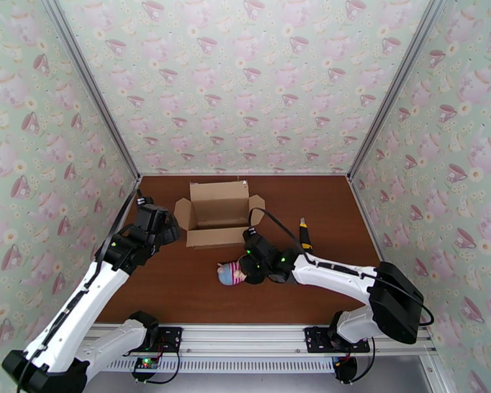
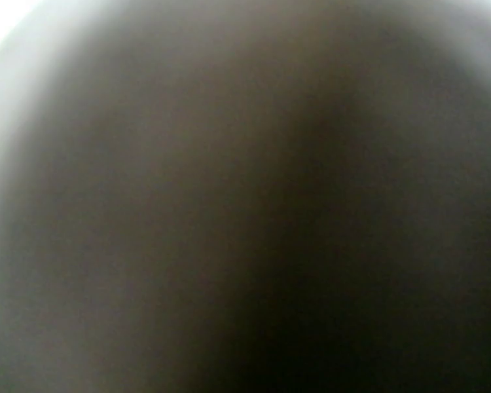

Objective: Unpack the express box

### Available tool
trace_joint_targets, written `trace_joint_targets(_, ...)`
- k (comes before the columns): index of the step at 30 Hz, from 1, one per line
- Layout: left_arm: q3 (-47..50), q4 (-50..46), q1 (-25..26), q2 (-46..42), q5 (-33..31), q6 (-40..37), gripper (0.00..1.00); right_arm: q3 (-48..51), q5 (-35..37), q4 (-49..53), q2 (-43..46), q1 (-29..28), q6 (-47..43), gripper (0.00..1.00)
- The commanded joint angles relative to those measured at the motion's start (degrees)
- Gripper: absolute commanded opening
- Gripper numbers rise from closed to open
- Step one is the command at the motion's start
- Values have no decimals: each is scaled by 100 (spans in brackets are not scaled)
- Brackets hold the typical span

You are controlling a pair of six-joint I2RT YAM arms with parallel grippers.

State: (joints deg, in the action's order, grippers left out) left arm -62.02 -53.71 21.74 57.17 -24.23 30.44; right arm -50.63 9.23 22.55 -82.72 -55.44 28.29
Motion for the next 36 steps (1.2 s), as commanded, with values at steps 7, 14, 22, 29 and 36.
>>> trace_joint_targets(7, 60, 106, 15, 21, 30, -64, 82, -569, 81, 674, 745, -28, 52, 73)
trace_joint_targets(14, 77, 175, 15, 36, 52, -73, 82, -872, 77, 1190, 1114, -15, 53, 84)
trace_joint_targets(22, 231, 431, 6, -32, -203, -300, 86, -965, -169, 1928, 1689, 849, -194, 100)
trace_joint_targets(29, 380, 1350, -94, 377, -549, -971, 100, -792, 75, 607, 1482, 2522, -961, 100)
trace_joint_targets(36, 1249, 3280, -727, 535, -994, -2261, 100, -633, 586, -785, 385, 3864, -1268, 100)
